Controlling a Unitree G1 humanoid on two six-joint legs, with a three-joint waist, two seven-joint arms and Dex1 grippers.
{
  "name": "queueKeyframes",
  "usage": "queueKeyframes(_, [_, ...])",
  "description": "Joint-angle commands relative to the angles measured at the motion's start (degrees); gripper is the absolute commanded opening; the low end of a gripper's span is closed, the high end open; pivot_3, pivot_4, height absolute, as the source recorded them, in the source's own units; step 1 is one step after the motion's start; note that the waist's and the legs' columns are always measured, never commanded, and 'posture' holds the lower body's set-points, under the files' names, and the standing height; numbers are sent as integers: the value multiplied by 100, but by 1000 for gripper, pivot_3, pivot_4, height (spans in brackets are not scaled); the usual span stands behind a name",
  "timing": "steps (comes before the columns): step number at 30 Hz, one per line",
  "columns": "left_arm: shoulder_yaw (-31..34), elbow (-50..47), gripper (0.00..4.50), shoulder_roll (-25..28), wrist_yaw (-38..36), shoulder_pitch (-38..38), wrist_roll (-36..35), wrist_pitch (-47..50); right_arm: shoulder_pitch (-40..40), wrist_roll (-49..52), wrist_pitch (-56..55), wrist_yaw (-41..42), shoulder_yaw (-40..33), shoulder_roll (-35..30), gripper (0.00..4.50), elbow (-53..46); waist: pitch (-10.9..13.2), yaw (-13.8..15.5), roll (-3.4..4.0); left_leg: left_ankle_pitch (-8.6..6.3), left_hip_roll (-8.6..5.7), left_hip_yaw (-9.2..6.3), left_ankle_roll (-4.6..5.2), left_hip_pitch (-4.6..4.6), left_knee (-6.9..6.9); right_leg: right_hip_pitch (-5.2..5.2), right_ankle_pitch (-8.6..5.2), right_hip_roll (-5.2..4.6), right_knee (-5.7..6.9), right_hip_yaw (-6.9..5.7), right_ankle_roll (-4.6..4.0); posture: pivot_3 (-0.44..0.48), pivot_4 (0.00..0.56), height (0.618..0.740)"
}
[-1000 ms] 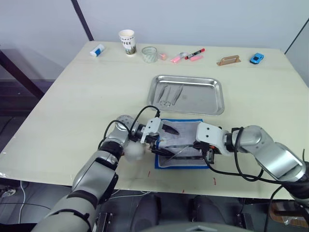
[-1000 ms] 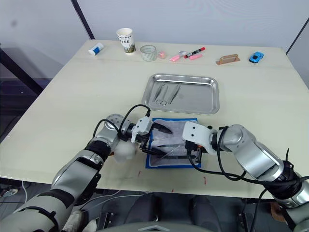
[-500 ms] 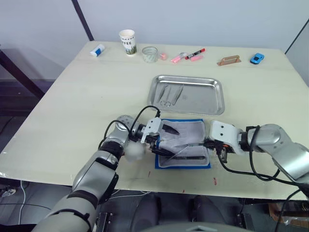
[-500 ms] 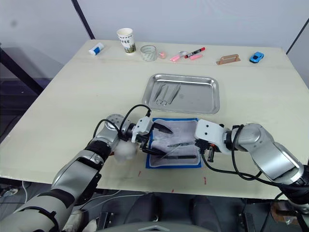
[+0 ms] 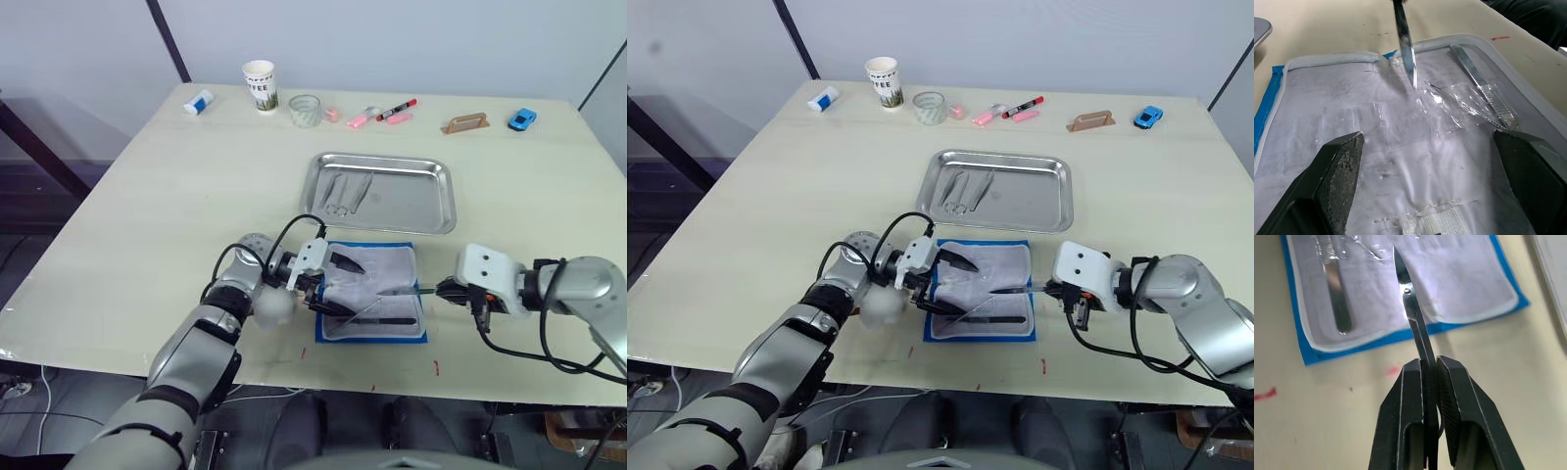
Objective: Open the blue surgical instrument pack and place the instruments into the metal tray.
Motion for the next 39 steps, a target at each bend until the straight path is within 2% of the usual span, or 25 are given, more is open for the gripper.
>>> queueKeyframes(1, [-335,350,4500,-63,-188,304,400,177,186,93,-201,80,-462,-158,205,-133,0,-2,0,0,-2,-2,0,-1,-1,0,0,0,-1,-1,0,0,150,718])
queueKeyframes(6, [-289,305,4500,-59,-188,301,212,246,402,539,-38,100,-1005,4,205,-83,0,-6,0,0,-3,-5,0,0,-1,2,0,0,-1,0,0,0,150,718])
queueKeyframes(11, [-185,143,4500,-46,-188,349,-141,284,8,1016,635,-446,-1182,622,205,36,0,-32,1,0,-4,-9,0,0,-2,3,0,1,-1,0,0,0,150,718])
queueKeyframes(19, [175,-173,4500,-55,-188,509,-592,367,-707,1229,1669,-1472,-975,1511,205,72,1,-20,12,0,-4,-12,0,-5,-15,-3,-1,3,-2,1,0,0,150,718])
queueKeyframes(25, [411,-426,4500,-50,-188,706,-554,375,-1444,1055,2231,-2510,-669,2483,205,417,3,-58,15,-1,-4,-12,1,-8,-18,-10,-4,3,-2,9,3,0,150,718])
queueKeyframes(28, [452,-441,4500,-51,-188,733,-482,383,-1650,980,2348,-2810,-605,2769,205,566,3,-43,15,-1,-4,-11,2,-13,-20,-14,-4,3,-4,7,4,0,150,718])
queueKeyframes(32, [498,-252,4500,-66,-188,706,-273,264,-2312,606,2170,-3662,-515,3747,205,1456,3,-61,21,-6,-5,-7,11,-14,-20,-17,-6,3,-1,12,7,0,150,718])
queueKeyframes(39, [568,-100,4500,-146,-188,679,-102,171,-3083,-57,1500,-4460,-325,4706,205,2947,-1,-48,30,-6,-8,-2,11,-12,-20,-15,-5,1,4,6,7,0,150,718])
